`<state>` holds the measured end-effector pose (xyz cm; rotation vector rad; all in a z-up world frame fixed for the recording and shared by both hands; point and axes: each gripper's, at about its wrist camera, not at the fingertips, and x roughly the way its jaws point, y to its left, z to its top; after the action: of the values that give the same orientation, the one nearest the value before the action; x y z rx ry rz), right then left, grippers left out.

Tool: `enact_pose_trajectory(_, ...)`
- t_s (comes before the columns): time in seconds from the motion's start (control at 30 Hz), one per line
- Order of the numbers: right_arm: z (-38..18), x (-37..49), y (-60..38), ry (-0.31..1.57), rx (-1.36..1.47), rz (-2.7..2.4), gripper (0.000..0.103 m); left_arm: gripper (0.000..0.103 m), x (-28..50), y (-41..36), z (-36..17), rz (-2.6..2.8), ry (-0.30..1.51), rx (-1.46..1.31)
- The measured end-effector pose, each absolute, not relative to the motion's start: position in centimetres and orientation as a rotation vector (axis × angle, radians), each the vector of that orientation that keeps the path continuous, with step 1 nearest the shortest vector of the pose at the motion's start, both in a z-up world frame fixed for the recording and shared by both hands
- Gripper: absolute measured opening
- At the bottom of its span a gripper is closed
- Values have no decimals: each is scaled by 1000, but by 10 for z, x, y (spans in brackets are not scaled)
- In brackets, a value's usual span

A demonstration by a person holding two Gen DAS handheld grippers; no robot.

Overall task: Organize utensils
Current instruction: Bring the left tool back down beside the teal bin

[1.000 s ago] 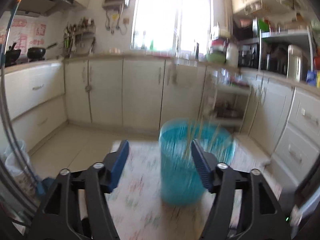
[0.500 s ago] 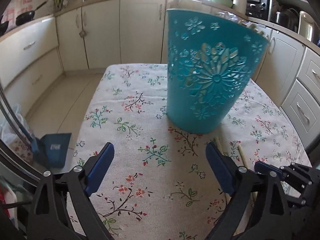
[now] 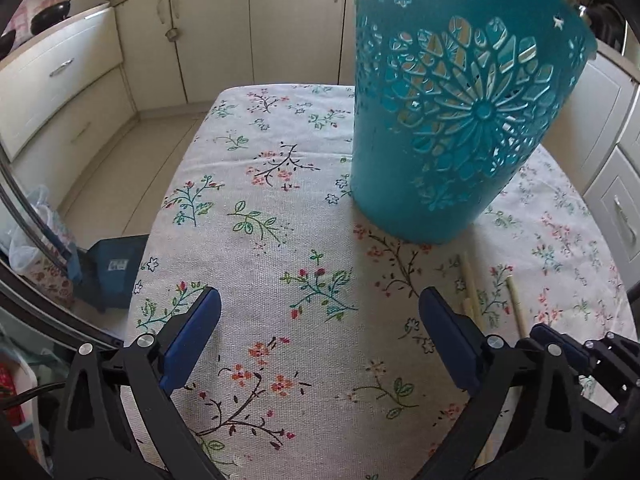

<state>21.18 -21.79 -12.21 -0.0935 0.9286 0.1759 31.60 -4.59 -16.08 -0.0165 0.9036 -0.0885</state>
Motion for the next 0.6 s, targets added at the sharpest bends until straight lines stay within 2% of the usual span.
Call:
enact_pose_trajectory(0.27, -122, 210, -213, 924, -117, 166, 15, 95, 318, -46, -165, -79, 934, -14)
enact_pose_trajectory(0.33, -121, 210, -212, 924, -123, 173, 12, 95, 318, -45, -165, -80, 934, -16)
enact_pose_trajectory(0.6, -121, 208, -221, 936, -8, 230, 10, 95, 317, -44, -165, -84, 932, -25)
